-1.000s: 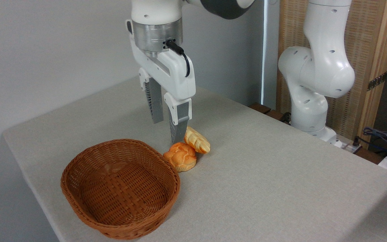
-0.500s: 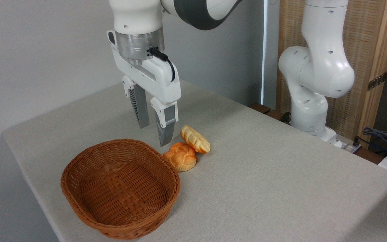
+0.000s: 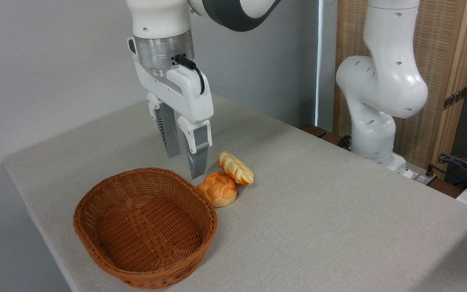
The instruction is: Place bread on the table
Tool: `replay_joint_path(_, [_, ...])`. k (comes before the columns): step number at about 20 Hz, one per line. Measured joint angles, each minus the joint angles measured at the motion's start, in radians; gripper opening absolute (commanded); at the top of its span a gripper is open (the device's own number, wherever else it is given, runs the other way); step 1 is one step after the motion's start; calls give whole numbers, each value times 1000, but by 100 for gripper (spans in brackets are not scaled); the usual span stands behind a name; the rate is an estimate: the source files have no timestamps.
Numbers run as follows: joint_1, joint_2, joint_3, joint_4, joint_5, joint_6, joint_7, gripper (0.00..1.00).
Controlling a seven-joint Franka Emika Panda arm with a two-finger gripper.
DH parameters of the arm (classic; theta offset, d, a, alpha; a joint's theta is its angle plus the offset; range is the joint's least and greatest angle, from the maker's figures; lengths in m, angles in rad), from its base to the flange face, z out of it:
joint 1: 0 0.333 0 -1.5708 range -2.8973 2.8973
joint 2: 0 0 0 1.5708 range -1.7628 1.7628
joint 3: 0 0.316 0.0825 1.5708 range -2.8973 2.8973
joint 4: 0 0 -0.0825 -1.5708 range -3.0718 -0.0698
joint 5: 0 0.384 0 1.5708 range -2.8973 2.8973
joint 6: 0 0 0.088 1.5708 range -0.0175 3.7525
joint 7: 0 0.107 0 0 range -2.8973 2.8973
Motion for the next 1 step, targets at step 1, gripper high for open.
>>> replay_joint_path(1, [0, 1, 0, 0, -9, 5, 0, 100])
